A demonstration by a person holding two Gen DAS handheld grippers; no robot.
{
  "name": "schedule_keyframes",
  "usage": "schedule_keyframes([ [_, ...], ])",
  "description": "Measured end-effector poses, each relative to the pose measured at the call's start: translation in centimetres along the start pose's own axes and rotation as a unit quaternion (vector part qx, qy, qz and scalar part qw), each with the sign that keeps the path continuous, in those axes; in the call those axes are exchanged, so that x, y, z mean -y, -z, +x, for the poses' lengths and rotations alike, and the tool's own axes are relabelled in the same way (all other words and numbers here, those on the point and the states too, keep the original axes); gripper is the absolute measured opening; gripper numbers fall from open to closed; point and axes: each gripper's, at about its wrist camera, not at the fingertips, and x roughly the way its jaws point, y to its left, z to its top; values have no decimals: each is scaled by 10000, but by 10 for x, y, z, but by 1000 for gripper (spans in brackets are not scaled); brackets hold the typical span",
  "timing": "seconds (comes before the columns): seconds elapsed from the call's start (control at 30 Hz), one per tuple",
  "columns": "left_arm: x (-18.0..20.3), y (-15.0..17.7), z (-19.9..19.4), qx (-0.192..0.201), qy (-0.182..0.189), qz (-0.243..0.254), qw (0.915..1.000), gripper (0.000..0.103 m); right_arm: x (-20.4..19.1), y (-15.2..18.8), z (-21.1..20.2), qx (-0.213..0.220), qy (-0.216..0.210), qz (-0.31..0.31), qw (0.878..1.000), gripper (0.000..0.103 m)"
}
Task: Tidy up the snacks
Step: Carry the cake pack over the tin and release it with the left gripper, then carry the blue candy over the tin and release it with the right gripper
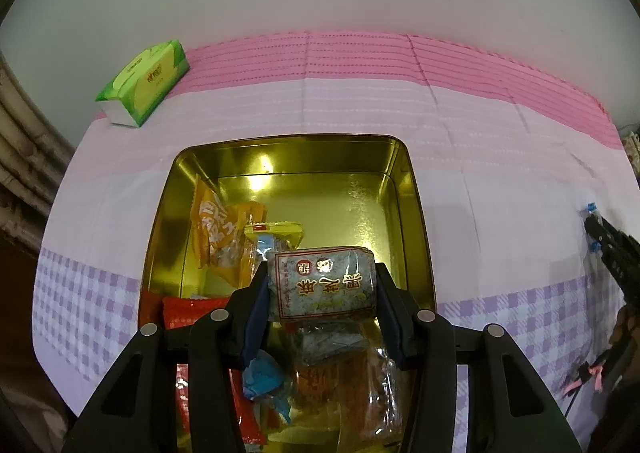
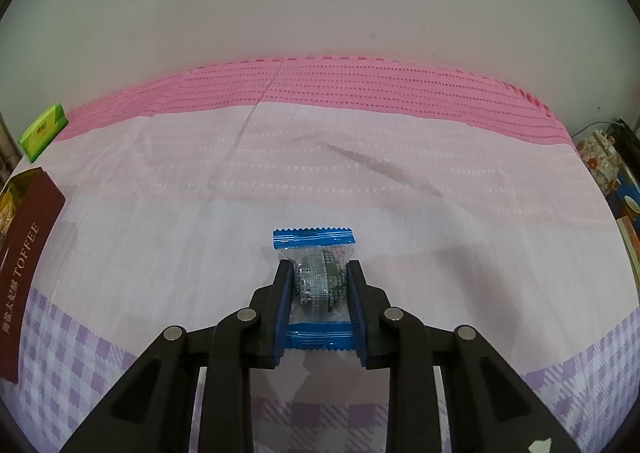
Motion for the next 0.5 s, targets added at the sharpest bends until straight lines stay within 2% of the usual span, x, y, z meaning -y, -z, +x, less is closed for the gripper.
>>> schedule_keyframes([
  [0.23,-6,-1,2,-28,194,-76,9998,51,-7,0,-8,16,-72,-7,10000,24],
  [0.5,-22,-2,-14,201,542,-294,9979,63,-40,-9,-26,136,-465,-121,9988,24],
])
